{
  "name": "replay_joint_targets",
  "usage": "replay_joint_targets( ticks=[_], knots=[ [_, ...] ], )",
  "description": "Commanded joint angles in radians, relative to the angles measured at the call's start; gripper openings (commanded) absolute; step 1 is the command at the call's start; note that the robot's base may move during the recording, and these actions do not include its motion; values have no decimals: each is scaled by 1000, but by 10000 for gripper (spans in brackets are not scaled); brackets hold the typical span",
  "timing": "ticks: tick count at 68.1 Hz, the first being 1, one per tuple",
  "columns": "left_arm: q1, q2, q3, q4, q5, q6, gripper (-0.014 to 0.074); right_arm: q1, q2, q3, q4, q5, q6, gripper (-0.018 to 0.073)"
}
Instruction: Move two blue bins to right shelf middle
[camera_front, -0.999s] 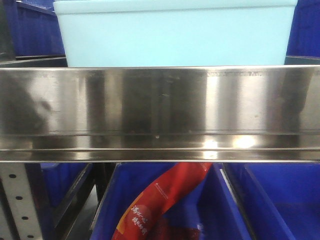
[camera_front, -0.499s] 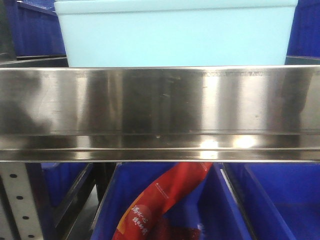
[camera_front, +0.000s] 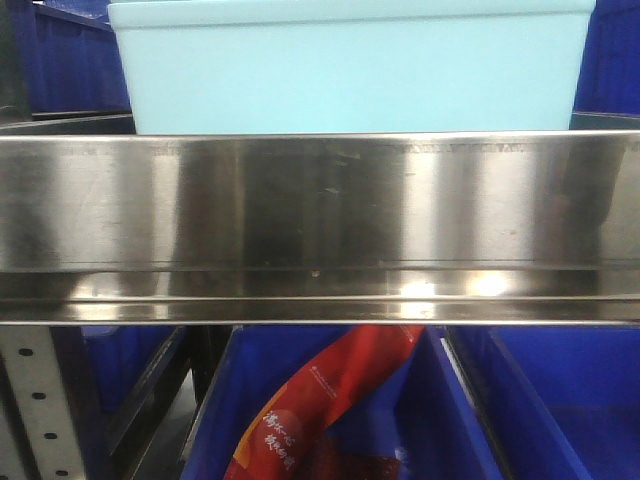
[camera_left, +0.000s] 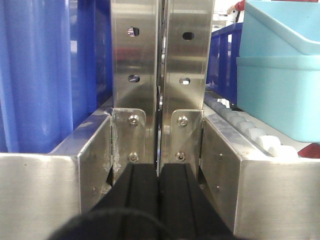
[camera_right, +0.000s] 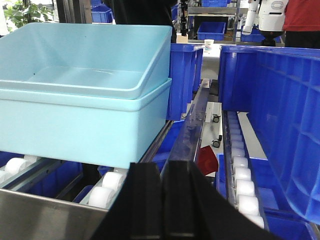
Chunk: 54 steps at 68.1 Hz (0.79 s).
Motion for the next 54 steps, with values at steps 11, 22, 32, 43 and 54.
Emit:
replay_joint_targets(
  ticks=[11,22,32,43,54],
  knots=[
    [1,-5,0,-6,-33,0,-111,-5,-6,4,-11,-27,0,-162],
    [1,-5,0,-6,-33,0,-111,-5,-6,4,-11,-27,0,-162],
    [1,-5,0,-6,-33,0,-111,-5,-6,4,-11,-27,0,-162],
    [1,-5,0,-6,-33,0,-111,-5,-6,4,-11,-27,0,-162],
    [1,-5,0,-6,-33,0,-111,-5,-6,4,-11,-34,0,-162]
  ],
)
